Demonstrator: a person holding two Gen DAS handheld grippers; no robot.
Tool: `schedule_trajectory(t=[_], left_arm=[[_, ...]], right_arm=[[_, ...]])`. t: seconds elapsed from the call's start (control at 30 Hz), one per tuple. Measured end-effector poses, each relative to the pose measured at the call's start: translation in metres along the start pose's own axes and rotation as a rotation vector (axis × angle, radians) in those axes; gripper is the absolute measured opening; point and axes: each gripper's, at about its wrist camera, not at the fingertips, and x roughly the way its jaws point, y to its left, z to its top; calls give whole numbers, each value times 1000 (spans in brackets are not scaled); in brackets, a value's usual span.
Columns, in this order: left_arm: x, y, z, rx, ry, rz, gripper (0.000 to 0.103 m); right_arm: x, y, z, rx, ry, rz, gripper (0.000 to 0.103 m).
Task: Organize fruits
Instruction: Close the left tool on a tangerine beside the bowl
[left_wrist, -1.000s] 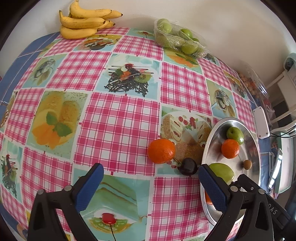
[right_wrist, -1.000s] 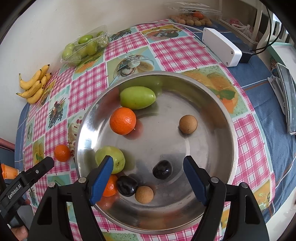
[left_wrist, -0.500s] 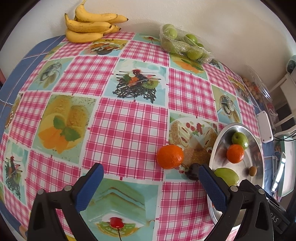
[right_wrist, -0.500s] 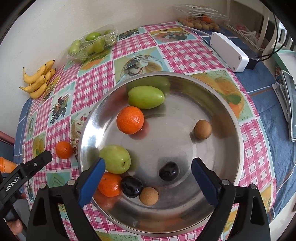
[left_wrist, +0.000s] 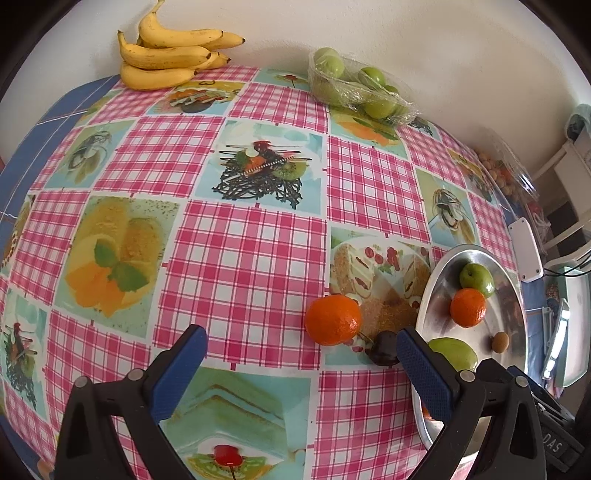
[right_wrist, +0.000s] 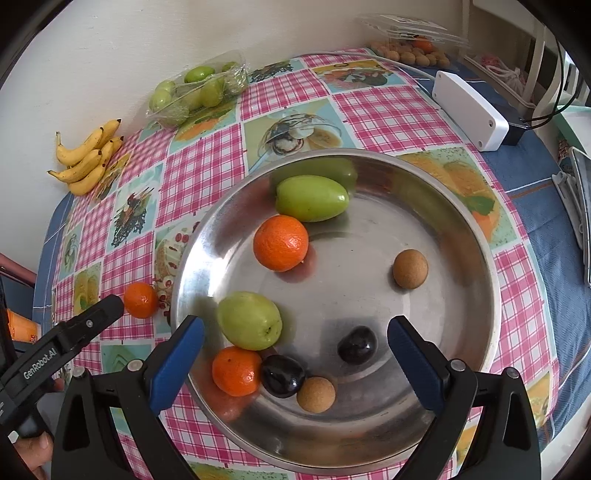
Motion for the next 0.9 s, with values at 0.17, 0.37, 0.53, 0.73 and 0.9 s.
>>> schedule_trajectory(t=[0.17,0.37,0.53,0.73,0.9], left_arm=[[4,2,4,-1,2,3,103],[11,2,6,-11,19,6,103],[18,2,10,-41,42,-20,103],[20,4,14,-71,41,-49,102],[22,3,15,-85,51,-78,92]], right_arm=[[1,8,0,-25,1,11,99],[5,24,0,-67,7,3,99],[9,33,2,-95,13,-4,99],[11,34,3,-98,14,-12,99],[11,32,5,-85,11,-15,99]])
